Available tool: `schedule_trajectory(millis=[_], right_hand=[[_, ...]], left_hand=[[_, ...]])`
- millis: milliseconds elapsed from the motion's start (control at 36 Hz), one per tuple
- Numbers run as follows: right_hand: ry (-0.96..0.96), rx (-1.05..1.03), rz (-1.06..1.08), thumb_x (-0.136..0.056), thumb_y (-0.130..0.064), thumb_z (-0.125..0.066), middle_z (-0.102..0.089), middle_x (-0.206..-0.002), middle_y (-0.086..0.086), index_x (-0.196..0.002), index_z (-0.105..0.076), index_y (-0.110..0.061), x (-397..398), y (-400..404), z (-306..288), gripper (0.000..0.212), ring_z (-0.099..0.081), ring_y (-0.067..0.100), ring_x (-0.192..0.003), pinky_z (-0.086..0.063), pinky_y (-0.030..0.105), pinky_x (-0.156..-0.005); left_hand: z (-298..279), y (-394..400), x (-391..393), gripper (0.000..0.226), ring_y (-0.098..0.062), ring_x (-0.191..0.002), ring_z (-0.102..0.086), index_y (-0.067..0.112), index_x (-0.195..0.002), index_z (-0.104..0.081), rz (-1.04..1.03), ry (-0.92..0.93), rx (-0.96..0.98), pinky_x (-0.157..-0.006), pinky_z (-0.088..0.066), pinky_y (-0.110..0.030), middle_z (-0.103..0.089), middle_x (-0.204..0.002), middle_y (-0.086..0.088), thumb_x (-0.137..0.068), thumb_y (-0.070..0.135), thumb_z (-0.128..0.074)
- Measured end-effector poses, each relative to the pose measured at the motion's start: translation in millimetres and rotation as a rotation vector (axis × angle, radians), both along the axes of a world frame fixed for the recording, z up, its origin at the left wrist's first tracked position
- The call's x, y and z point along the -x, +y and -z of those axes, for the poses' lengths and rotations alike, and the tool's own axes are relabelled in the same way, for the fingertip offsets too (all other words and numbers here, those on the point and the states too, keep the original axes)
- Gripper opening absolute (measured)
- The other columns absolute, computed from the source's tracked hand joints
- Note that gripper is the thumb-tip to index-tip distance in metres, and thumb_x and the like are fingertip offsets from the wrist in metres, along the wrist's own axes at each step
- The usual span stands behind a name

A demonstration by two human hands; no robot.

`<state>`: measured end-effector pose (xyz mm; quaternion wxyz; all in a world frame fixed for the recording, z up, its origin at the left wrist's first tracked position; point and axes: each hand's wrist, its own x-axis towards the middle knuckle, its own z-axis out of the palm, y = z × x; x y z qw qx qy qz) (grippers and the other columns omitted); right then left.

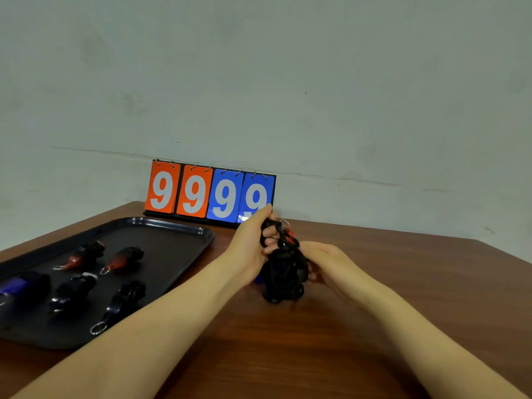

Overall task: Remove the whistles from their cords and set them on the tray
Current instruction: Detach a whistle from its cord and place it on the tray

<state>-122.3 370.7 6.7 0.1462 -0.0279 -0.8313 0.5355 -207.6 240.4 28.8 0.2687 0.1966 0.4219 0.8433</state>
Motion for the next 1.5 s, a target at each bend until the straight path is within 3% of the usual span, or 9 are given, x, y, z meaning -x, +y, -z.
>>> schedule_trajectory(millis=[194,278,444,528,750,1056,1222,1361,1500], right_hand=[[0.017,0.139,-0.12,-0.08,-0.035,-0.072,-0.059,-0.079,0.007,-0.093,-0.07,-0.012,0.2,-4.1,-0.5,0.026,-0.048,0.015,-0.066,-0.039,0.027,-0.065],[0.06,0.187,-0.1,-0.077,-0.038,-0.068,-0.065,-0.092,0.009,-0.099,-0.066,-0.01,0.7,-3.2,0.5,0.035,-0.057,0.022,-0.085,-0.043,0.034,-0.078],[0.298,0.459,0.035,-0.079,-0.027,-0.065,-0.059,-0.07,-0.008,-0.083,-0.064,-0.013,-0.1,2.7,-10.2,0.014,-0.054,0.002,-0.06,-0.038,0.027,-0.071],[0.36,0.644,0.111,-0.093,-0.019,-0.052,-0.063,-0.085,0.004,-0.097,-0.066,-0.008,-4.3,6.9,-17.6,0.018,-0.06,0.014,-0.083,-0.044,0.034,-0.087],[0.409,0.932,0.102,-0.093,-0.03,-0.055,-0.047,-0.066,-0.003,-0.089,-0.059,-0.013,-16.1,8.6,-32.8,0.018,-0.043,0.006,-0.052,-0.045,0.018,-0.056],[0.452,0.11,0.434,-0.095,-0.032,-0.057,-0.043,-0.042,-0.016,-0.097,-0.071,-0.015,-17.5,21.6,-29.7,0.023,-0.039,0.002,-0.04,-0.029,0.015,-0.05],[0.423,-0.284,0.567,-0.087,-0.039,-0.066,-0.068,-0.078,-0.012,-0.078,-0.069,-0.022,-20.1,29.2,-26.8,0.019,-0.06,0.001,-0.078,-0.043,0.019,-0.068],[0.424,-0.156,0.629,-0.095,-0.033,-0.057,-0.04,-0.052,0.002,-0.079,-0.07,-0.017,-17.9,42.7,-23.4,0.026,-0.035,0.016,-0.049,-0.031,0.027,-0.053],[0.111,-0.22,0.651,-0.097,-0.023,-0.051,-0.062,-0.117,0.006,-0.12,-0.058,-0.015,-7.0,54.2,-10.4,0.025,-0.055,0.017,-0.098,-0.042,0.029,-0.078]], left_hand=[[-4.1,-4.0,3.5,0.02,-0.004,-0.042,-0.033,0.015,-0.082,-0.051,-0.175,0.078,0.066,-0.039,-0.024,-0.016,-0.043,-0.05,0.007,-0.099,0.026,-0.048],[-4.4,-5.9,2.5,0.021,-0.006,-0.043,-0.031,0.015,-0.079,-0.05,-0.144,0.156,0.125,-0.041,-0.023,-0.018,-0.045,-0.05,0.006,-0.098,0.023,-0.046],[4.7,-0.4,7.0,0.027,-0.006,-0.054,-0.039,0.016,-0.081,-0.053,-0.324,0.599,0.44,-0.053,-0.033,-0.02,-0.047,-0.063,0.005,-0.101,0.029,-0.041],[6.5,0.7,8.0,0.027,-0.008,-0.063,-0.049,0.019,-0.08,-0.055,-0.387,0.678,0.459,-0.059,-0.037,-0.021,-0.054,-0.068,0.005,-0.101,0.031,-0.042],[2.1,-1.3,11.2,0.023,-0.006,-0.057,-0.041,0.022,-0.086,-0.063,-0.427,0.69,0.413,-0.054,-0.034,-0.021,-0.048,-0.064,0.008,-0.099,0.033,-0.047],[-11.9,-13.0,10.1,0.021,-0.006,-0.044,-0.023,0.016,-0.086,-0.064,-0.37,0.364,0.203,-0.039,-0.021,-0.017,-0.031,-0.052,0.005,-0.098,0.027,-0.051],[-13.0,-18.9,16.7,0.021,-0.007,-0.044,-0.021,0.018,-0.085,-0.066,-0.458,0.315,0.137,-0.039,-0.02,-0.019,-0.029,-0.051,0.006,-0.098,0.029,-0.052],[-14.9,-22.8,24.2,0.019,-0.007,-0.043,-0.021,0.02,-0.091,-0.067,-0.486,0.285,0.145,-0.037,-0.021,-0.019,-0.029,-0.052,0.005,-0.098,0.03,-0.052],[-11.4,-18.7,20.5,0.022,-0.007,-0.045,-0.02,0.015,-0.098,-0.068,-0.326,0.34,0.181,-0.039,-0.019,-0.019,-0.027,-0.053,0.005,-0.099,0.029,-0.05]])
